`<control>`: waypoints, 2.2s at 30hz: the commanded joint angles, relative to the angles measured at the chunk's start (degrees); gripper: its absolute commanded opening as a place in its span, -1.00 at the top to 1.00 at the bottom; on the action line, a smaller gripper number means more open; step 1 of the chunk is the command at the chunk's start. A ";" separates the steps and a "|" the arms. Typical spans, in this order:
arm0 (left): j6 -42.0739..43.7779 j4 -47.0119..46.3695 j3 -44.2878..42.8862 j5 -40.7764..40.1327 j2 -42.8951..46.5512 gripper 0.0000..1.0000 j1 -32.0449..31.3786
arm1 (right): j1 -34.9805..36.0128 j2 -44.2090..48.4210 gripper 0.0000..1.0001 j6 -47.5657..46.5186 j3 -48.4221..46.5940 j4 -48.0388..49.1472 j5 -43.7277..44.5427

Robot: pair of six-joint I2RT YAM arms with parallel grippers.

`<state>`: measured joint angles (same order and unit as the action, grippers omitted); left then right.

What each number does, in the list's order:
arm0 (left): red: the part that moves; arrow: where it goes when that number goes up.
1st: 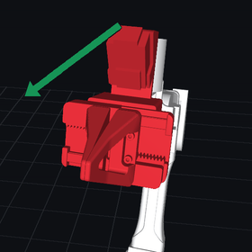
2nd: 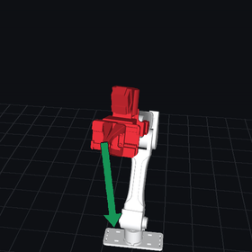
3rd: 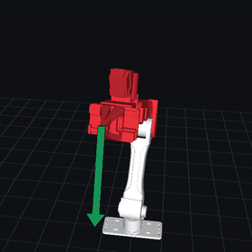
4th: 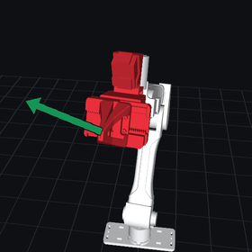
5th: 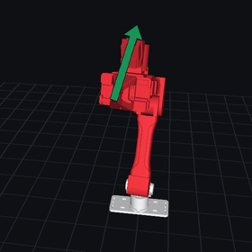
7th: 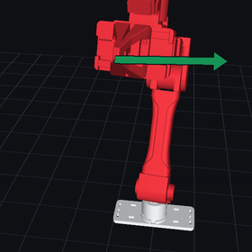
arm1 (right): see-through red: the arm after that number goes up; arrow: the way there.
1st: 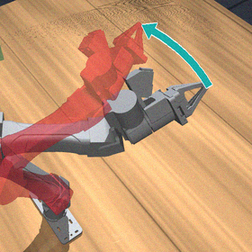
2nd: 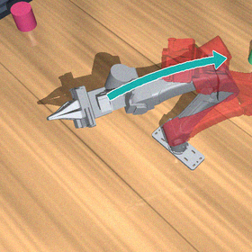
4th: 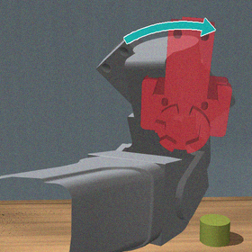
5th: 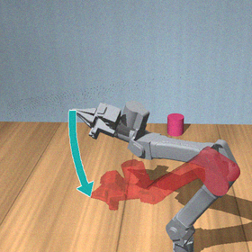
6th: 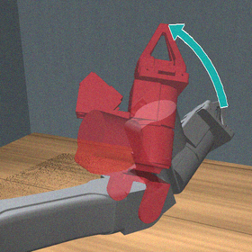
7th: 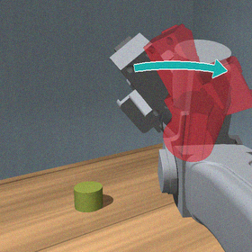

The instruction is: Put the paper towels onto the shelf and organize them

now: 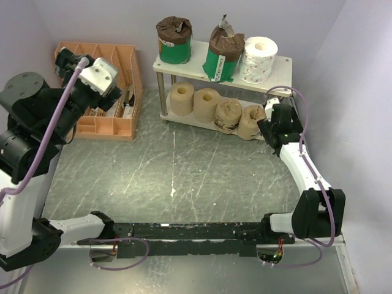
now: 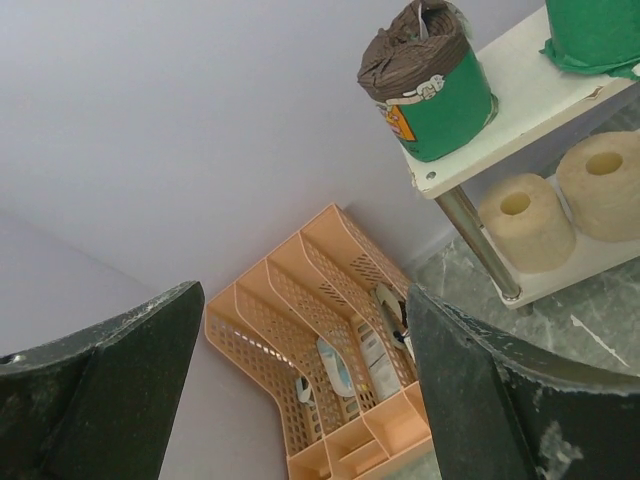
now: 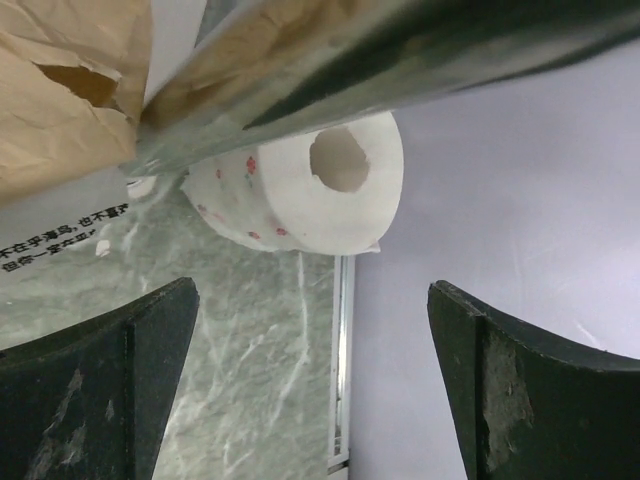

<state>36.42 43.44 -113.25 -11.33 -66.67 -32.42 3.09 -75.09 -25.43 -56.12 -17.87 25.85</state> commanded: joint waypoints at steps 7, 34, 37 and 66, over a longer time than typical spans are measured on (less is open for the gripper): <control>3.22 -1.38 9.40 -4.66 7.13 -0.84 0.96 | -3.50 -6.00 -0.76 -9.24 1.30 10.58 -9.13; 6.82 -6.06 10.86 -6.43 4.04 -0.80 1.32 | -10.55 -14.54 -0.32 -7.93 6.93 25.18 -6.41; 6.78 -6.41 10.92 -6.50 3.90 -0.81 1.31 | -11.09 -15.40 -0.28 -9.41 8.33 28.84 -6.21; 9.58 -9.00 12.97 -7.42 4.29 -0.80 1.31 | -12.96 4.15 1.00 2.61 9.25 16.52 -1.61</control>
<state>44.82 37.67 -98.76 -17.04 -62.13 -31.53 -9.72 -76.64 -26.74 -46.72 1.83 20.67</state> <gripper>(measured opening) 0.901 0.161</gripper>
